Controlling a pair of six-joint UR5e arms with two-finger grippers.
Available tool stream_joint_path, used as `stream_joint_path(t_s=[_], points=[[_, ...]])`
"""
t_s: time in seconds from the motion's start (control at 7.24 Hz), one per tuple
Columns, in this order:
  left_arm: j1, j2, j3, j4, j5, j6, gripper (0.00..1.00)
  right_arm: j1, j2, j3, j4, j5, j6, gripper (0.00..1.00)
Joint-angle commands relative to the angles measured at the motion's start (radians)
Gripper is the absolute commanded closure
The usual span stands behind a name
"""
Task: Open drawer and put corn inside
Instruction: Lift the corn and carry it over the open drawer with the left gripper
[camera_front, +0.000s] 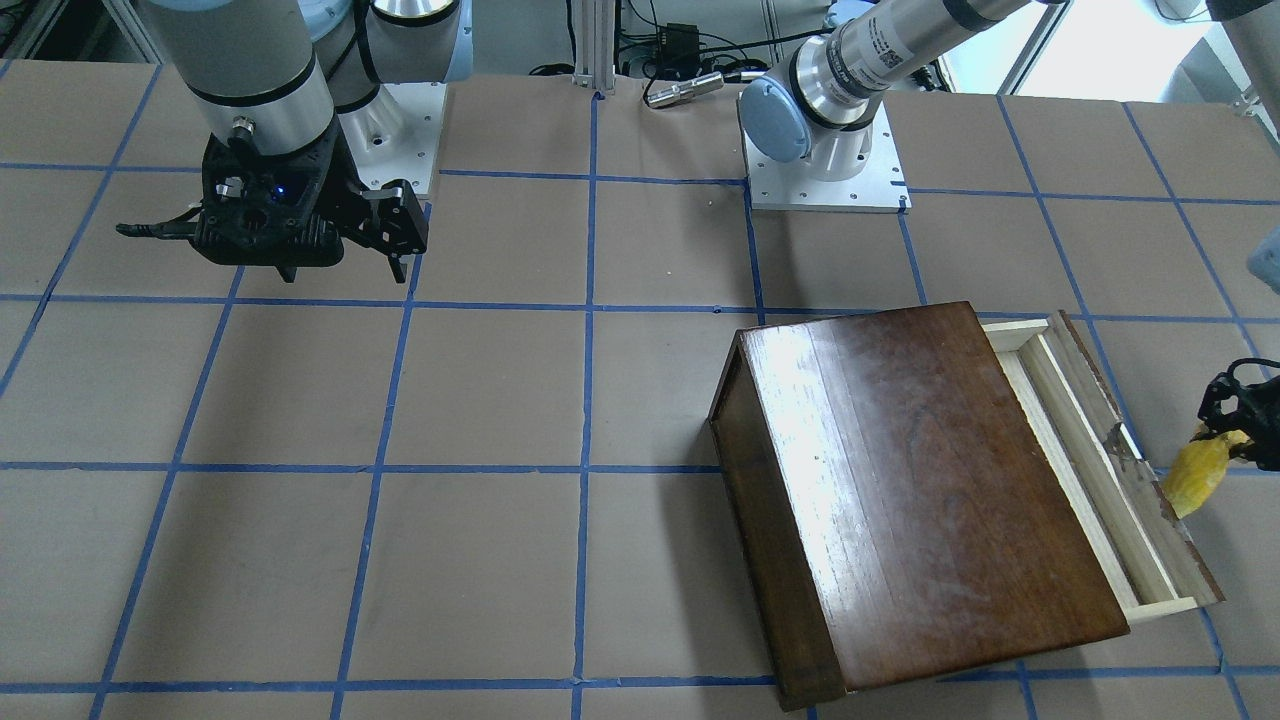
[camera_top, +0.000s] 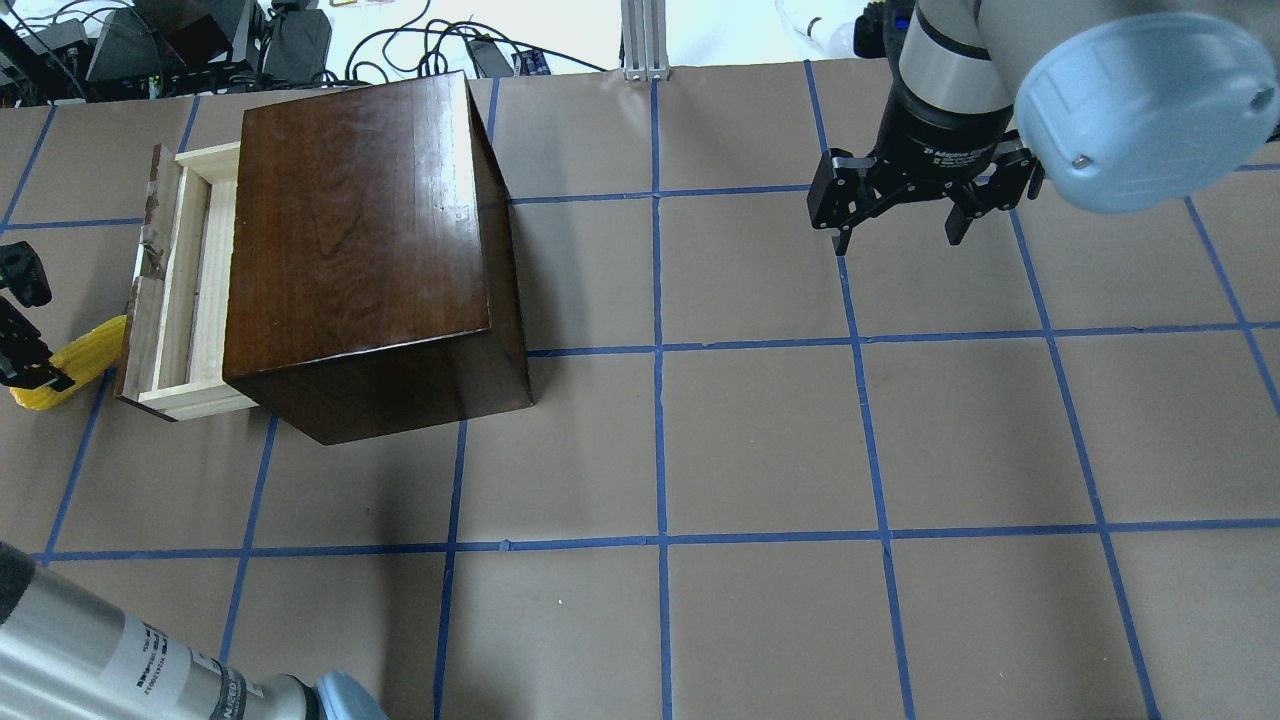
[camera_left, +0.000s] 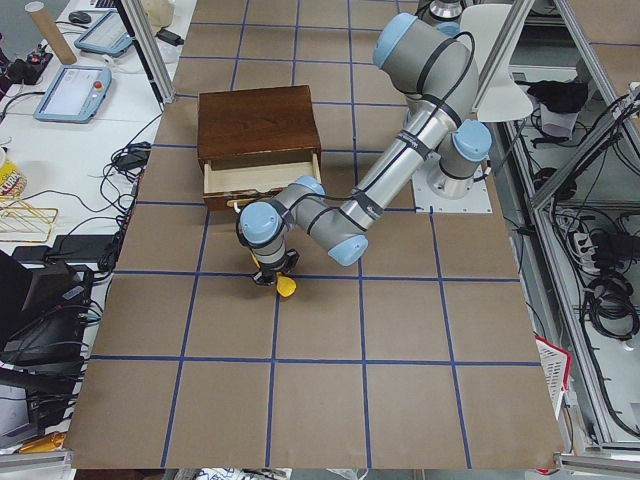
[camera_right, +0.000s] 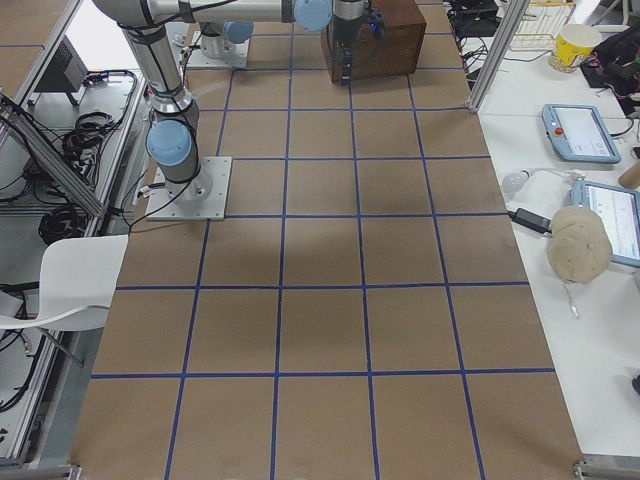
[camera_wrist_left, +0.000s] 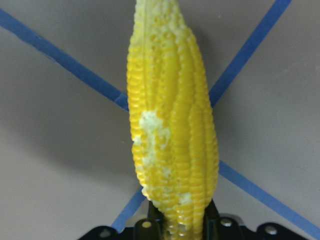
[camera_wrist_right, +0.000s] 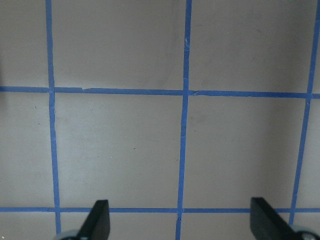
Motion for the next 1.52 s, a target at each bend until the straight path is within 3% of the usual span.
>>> stream_joint_path(t_s=[0.0, 0.28, 0.55, 1.11, 1.38], points=[[-0.011, 0.067, 0.084, -0.021, -0.023, -0.045, 1.0, 0.0, 0.0, 0.0, 0.0, 0.0, 0.0, 0.0], [-0.035, 0.144, 0.152, -0.171, -0.022, -0.213, 1.0, 0.0, 0.0, 0.0, 0.0, 0.0, 0.0, 0.0], [-0.153, 0.212, 0.195, -0.306, -0.021, -0.516, 1.0, 0.0, 0.0, 0.0, 0.0, 0.0, 0.0, 0.0], [-0.302, 0.246, 0.168, -0.421, -0.027, -1.126, 1.0, 0.0, 0.0, 0.0, 0.0, 0.0, 0.0, 0.0], [-0.325, 0.238, 0.119, -0.422, -0.089, -1.255, 1.0, 0.0, 0.0, 0.0, 0.0, 0.0, 0.0, 0.0]])
